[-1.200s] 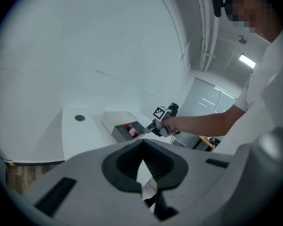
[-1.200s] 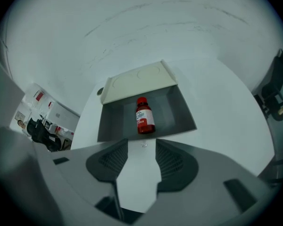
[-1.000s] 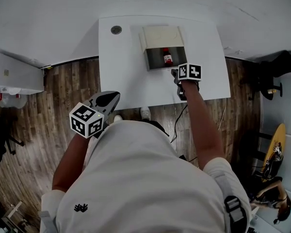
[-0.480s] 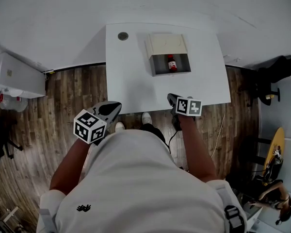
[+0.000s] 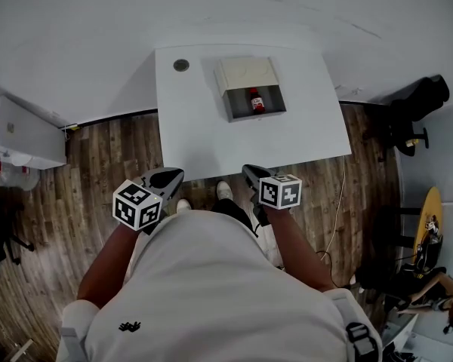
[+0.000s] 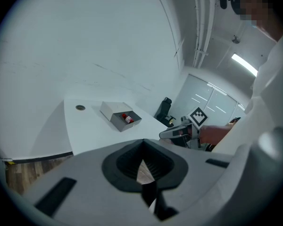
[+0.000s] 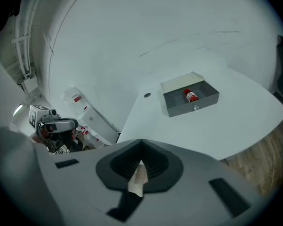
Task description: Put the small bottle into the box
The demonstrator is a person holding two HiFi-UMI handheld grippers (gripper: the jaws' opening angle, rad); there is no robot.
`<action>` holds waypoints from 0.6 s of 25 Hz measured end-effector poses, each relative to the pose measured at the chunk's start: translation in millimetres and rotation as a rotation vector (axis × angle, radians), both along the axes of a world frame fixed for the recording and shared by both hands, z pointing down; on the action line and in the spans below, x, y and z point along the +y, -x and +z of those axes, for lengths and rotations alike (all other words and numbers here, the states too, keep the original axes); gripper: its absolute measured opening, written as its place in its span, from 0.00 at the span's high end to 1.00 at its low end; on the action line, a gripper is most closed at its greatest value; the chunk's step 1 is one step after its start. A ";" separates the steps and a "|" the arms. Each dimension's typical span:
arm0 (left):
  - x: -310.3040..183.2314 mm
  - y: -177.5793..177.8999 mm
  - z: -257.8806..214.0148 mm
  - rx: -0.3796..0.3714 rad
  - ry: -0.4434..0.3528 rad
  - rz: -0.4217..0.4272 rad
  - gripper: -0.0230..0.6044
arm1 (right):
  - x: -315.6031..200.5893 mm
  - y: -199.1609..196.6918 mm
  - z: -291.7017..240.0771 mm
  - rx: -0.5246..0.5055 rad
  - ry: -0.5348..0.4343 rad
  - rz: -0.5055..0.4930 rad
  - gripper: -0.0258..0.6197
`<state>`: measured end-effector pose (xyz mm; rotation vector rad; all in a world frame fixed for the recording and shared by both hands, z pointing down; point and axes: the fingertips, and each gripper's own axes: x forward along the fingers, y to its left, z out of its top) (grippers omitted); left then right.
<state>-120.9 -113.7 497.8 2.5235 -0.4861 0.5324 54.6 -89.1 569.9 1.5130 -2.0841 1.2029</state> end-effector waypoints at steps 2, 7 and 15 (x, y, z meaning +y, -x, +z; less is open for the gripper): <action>1.9 0.9 0.6 -0.004 0.000 0.000 0.96 | 4.6 7.3 -2.6 0.009 -0.008 -0.014 0.95; 5.8 9.4 -0.5 0.000 0.006 -0.020 0.95 | 10.4 25.4 -10.5 0.024 -0.023 -0.072 0.95; 3.8 19.5 8.5 -0.016 0.029 -0.051 0.96 | 8.2 38.1 -19.5 0.026 -0.046 -0.115 0.95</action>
